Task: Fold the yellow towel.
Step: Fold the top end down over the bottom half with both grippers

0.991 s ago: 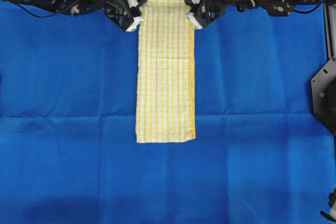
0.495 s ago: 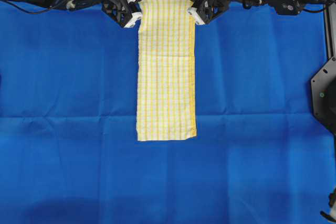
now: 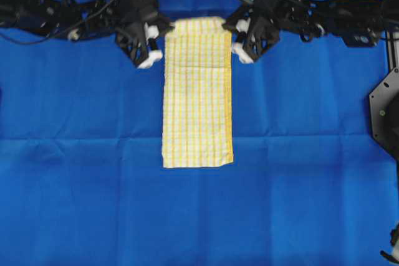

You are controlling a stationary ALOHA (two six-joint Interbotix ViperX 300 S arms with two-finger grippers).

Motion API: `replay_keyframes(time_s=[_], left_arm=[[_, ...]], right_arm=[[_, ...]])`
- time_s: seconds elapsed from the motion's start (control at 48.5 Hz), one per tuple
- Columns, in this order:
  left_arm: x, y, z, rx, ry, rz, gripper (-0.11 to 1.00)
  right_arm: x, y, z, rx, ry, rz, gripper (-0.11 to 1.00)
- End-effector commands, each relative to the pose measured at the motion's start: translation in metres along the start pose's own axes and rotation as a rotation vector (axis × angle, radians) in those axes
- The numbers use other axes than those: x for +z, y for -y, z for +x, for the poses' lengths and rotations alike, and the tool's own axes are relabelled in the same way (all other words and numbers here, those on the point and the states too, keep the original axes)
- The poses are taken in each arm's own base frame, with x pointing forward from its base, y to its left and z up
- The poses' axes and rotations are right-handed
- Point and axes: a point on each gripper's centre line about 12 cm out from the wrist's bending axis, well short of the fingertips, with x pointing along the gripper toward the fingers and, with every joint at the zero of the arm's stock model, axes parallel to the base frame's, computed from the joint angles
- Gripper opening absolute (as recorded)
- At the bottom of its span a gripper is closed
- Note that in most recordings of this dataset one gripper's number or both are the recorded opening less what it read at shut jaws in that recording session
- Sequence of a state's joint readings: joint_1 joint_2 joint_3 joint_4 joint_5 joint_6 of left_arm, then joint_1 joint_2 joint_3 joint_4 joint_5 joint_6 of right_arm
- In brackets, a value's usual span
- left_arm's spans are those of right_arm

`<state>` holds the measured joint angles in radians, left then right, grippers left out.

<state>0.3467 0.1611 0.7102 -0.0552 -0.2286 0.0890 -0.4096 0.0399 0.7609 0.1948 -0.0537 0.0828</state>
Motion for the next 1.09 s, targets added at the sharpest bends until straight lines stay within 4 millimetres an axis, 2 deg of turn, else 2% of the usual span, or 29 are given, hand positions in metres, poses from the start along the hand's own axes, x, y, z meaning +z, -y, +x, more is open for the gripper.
replay_keyframes(time_s=[0.0, 0.186, 0.392, 0.619, 0.867, 1.073], left_arm=[[0.013, 0.012, -0.016, -0.025, 0.047, 0.013, 0.05], [0.008, 0.049, -0.033, -0.106, 0.052, 0.022, 0.05], [-0.007, 0.098, -0.044, -0.218, 0.021, 0.026, 0.05], [-0.015, 0.144, -0.054, -0.322, 0.005, 0.040, 0.05], [-0.017, 0.165, -0.059, -0.370, 0.003, 0.061, 0.05], [-0.014, 0.178, -0.059, -0.395, 0.014, 0.078, 0.05]], right_arm=[[0.003, -0.015, -0.011, 0.038, 0.041, -0.004, 0.06], [-0.020, -0.047, -0.020, 0.106, 0.018, -0.033, 0.06], [-0.043, -0.080, -0.029, 0.182, -0.025, -0.076, 0.06], [-0.058, -0.107, -0.036, 0.244, -0.048, -0.119, 0.06], [-0.074, -0.131, -0.045, 0.303, -0.071, -0.166, 0.06], [-0.083, -0.142, -0.050, 0.331, -0.091, -0.184, 0.06]])
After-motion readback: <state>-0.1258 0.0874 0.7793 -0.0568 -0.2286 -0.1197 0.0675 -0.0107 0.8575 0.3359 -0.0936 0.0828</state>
